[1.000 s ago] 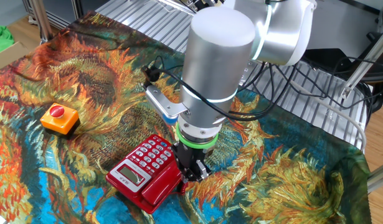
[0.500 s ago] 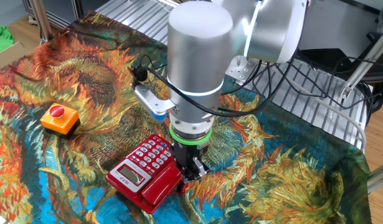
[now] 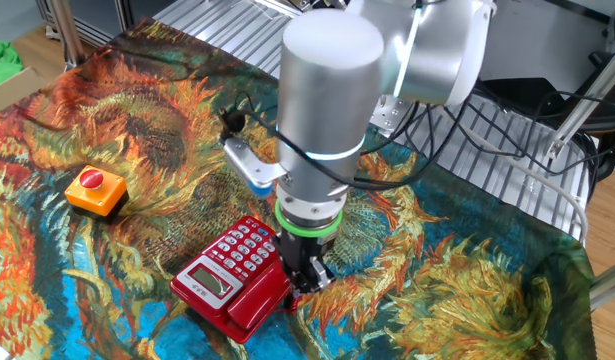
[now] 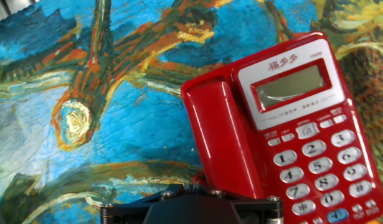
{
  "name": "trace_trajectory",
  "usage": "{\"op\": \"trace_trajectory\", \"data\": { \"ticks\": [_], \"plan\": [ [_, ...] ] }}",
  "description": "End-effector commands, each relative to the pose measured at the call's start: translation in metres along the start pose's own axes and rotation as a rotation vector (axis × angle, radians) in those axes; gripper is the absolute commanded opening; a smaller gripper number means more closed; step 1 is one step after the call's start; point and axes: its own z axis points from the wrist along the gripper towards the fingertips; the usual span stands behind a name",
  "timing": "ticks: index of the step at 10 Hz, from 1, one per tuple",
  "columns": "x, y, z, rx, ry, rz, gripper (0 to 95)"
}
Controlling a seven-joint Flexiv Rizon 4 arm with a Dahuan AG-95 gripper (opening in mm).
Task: Place the handset of the telephone on the corresponding phone cradle
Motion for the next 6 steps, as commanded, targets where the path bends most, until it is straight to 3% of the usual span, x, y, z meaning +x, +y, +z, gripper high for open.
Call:
{"op": "trace_trajectory", "data": {
  "ticks": [1, 6],
  "plan": [
    [-0.0016, -0.0023, 0.0020, 0.002, -0.004, -0.001, 0.0],
    [-0.0084, -0.0109, 0.0083, 0.003, -0.009, -0.014, 0.0]
  ]
}}
